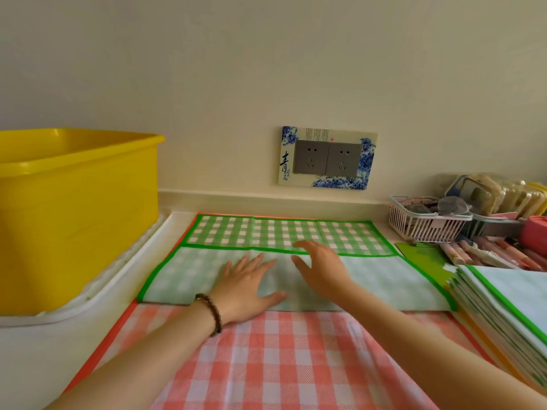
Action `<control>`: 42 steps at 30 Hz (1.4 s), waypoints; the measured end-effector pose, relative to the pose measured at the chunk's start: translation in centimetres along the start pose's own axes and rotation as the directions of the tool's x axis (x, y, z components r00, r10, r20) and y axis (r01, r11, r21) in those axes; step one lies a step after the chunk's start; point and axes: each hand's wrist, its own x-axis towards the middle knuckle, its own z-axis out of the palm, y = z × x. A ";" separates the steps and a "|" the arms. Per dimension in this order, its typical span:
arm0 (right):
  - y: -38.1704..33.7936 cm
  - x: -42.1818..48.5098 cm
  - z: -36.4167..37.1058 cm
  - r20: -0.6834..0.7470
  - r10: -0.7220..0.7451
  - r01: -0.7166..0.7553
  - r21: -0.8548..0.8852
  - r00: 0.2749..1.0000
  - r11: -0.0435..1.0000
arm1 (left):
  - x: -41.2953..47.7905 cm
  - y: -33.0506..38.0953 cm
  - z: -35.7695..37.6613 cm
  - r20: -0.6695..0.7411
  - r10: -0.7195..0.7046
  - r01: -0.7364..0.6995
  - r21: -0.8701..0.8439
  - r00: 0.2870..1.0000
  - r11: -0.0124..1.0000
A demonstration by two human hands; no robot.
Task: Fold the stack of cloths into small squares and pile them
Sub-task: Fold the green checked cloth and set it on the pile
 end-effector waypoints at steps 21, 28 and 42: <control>9.8 -4.1 -2.8 0.256 0.264 -0.213 -0.209 0.930 0.954 | -0.3 0.0 0.9 0.053 -0.050 0.047 0.061 0.997 0.997; 13.4 -5.0 -4.5 0.233 0.384 -0.311 -0.298 0.893 0.903 | -0.3 0.0 0.9 0.048 -0.047 0.044 0.062 0.998 0.997; 0.7 -5.6 -0.9 0.304 -0.015 0.037 -0.066 0.953 0.997 | -0.4 0.1 1.0 0.038 -0.038 0.036 0.050 0.999 0.998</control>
